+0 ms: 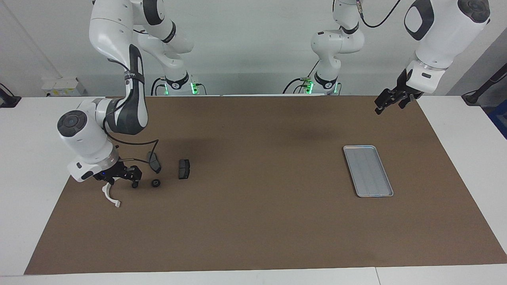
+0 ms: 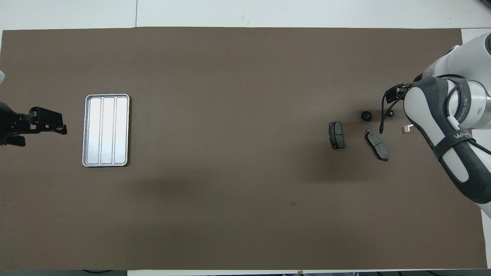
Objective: Pick bearing gear from pile to tray
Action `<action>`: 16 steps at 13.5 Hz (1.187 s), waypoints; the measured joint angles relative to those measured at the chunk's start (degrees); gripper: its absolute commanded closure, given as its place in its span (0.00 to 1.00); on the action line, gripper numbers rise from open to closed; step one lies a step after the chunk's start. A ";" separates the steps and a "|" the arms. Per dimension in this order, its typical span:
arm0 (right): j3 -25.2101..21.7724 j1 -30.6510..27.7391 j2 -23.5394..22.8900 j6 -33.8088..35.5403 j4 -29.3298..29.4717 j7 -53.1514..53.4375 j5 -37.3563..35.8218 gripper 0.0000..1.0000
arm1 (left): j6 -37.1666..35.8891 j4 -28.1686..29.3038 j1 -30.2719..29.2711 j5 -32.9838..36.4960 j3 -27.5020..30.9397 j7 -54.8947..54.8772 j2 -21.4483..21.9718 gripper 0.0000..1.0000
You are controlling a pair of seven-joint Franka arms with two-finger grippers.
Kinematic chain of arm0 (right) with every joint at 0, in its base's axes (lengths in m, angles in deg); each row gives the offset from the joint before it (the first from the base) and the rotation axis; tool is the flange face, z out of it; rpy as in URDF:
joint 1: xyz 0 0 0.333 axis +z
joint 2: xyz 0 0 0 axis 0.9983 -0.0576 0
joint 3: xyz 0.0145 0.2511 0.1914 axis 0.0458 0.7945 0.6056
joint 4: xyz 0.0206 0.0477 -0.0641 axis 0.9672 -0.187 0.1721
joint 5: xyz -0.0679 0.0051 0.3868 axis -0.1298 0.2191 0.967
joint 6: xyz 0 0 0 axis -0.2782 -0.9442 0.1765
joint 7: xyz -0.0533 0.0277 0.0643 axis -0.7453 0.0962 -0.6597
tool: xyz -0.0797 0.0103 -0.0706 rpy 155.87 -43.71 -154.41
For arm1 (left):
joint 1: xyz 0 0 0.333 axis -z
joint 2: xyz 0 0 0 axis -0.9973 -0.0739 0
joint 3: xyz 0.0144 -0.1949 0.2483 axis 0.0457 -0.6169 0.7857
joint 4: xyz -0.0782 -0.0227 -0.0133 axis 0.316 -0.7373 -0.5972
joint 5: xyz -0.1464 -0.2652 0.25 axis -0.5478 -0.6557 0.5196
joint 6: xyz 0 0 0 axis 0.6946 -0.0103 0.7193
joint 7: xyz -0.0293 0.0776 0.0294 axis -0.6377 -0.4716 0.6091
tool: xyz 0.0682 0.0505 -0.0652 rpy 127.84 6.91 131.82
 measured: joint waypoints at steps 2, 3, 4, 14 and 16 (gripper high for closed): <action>0.00 0.00 -0.68 -1.72 -0.73 0.00 0.00 0.06 | -0.13 0.00 0.00 0.00 -0.01 0.00 0.00 0.00; 0.00 0.00 -0.91 -2.12 -1.09 0.00 0.00 0.06 | -0.21 0.00 0.00 0.00 -0.03 0.00 0.00 0.00; -0.02 -0.01 -1.04 -2.55 -1.42 0.00 0.00 0.06 | -0.24 0.00 0.00 0.00 -0.04 0.00 0.01 0.00; 0.00 -0.04 -2.36 -4.80 -3.87 -0.62 0.01 0.08 | -0.20 0.50 0.04 0.00 -0.24 0.00 0.04 0.00; 0.01 -0.03 -2.36 -4.83 -4.26 -0.78 0.02 0.19 | -0.02 1.15 0.23 0.00 -0.57 0.01 0.14 0.00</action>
